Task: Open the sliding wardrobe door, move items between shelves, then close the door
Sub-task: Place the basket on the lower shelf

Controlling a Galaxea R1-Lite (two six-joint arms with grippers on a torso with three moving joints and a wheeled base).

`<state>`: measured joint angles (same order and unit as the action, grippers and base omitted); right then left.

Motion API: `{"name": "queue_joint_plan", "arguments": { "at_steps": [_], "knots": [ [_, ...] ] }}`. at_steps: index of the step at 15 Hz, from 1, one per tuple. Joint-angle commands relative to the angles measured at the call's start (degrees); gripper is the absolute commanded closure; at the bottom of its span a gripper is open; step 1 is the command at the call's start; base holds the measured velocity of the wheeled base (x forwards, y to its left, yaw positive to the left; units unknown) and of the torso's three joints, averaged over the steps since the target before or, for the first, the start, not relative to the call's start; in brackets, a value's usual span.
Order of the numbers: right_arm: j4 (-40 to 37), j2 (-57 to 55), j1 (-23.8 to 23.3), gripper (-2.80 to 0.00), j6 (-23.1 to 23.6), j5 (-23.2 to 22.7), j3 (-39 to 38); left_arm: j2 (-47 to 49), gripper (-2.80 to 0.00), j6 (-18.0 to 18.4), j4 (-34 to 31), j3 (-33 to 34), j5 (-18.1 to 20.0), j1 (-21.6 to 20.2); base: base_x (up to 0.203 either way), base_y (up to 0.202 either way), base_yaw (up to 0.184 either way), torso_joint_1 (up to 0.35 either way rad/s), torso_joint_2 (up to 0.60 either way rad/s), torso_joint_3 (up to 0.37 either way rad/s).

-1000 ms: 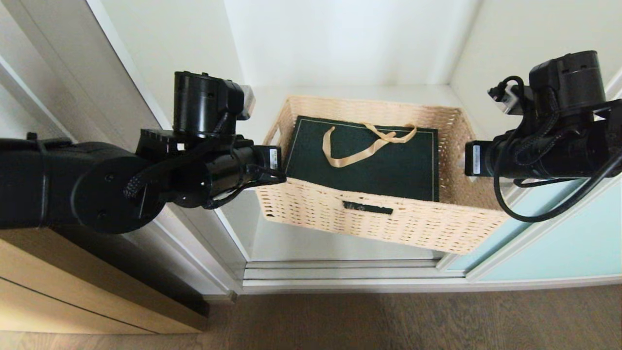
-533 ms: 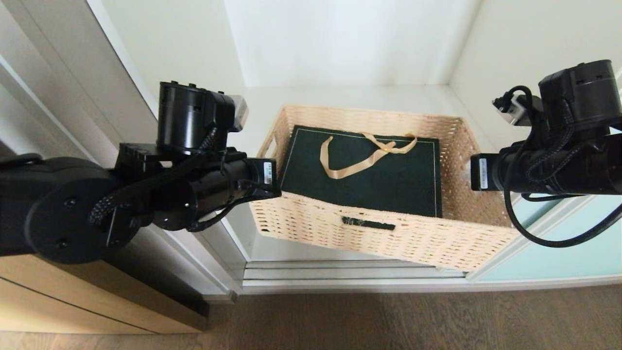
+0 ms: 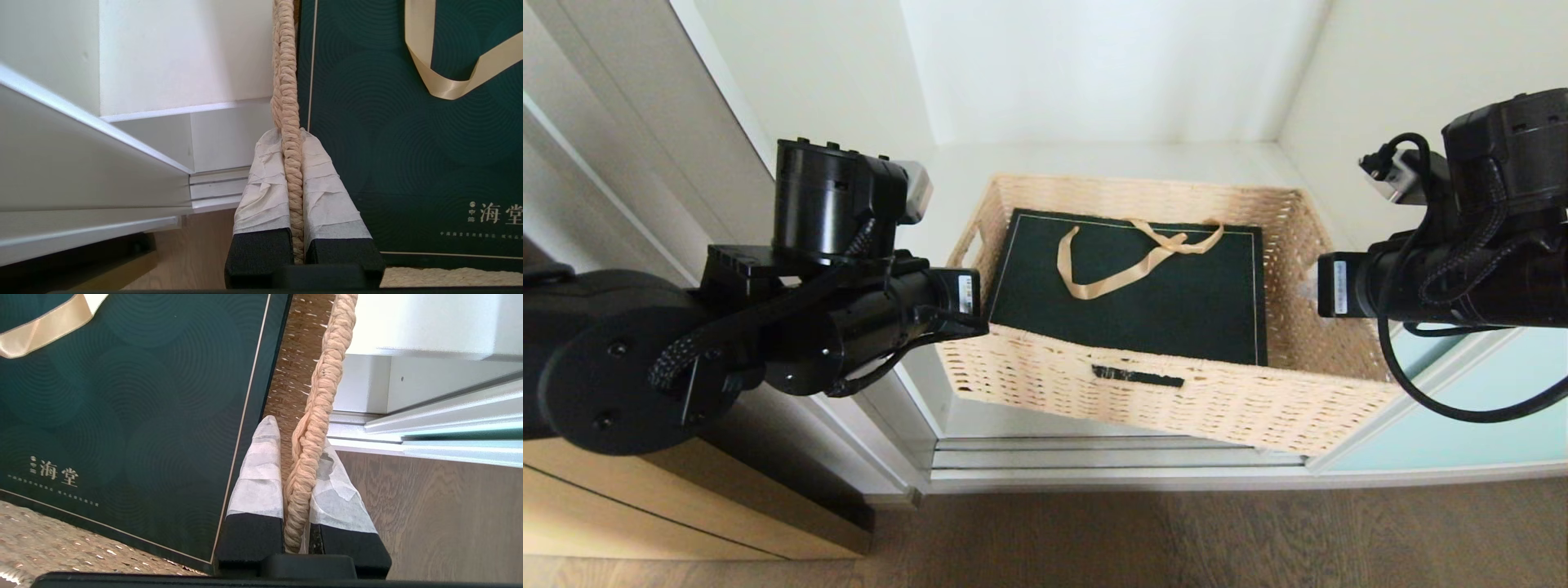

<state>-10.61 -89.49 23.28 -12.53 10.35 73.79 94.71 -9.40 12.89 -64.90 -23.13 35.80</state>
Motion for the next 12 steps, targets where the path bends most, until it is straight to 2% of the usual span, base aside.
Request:
{"name": "queue_joint_plan", "arguments": {
  "at_steps": [1,9,12],
  "knots": [
    [-0.1,0.2,0.5,0.0,0.0,0.5,0.3,0.0,0.0,-0.2,0.0,-0.3,-0.1,0.0,-0.087,0.0,-0.004,0.004,0.0,0.002],
    [-0.1,0.8,1.0,0.0,0.0,1.2,0.3,-0.5,0.0,0.0,0.0,-1.5,0.0,0.1,-0.192,0.0,0.0,0.001,0.0,0.002],
    [-0.2,1.2,1.4,0.0,0.1,1.2,0.1,-0.8,0.0,0.0,0.0,-1.6,0.0,0.1,-0.036,0.0,-0.001,-0.002,0.0,0.001]
  ]
}}
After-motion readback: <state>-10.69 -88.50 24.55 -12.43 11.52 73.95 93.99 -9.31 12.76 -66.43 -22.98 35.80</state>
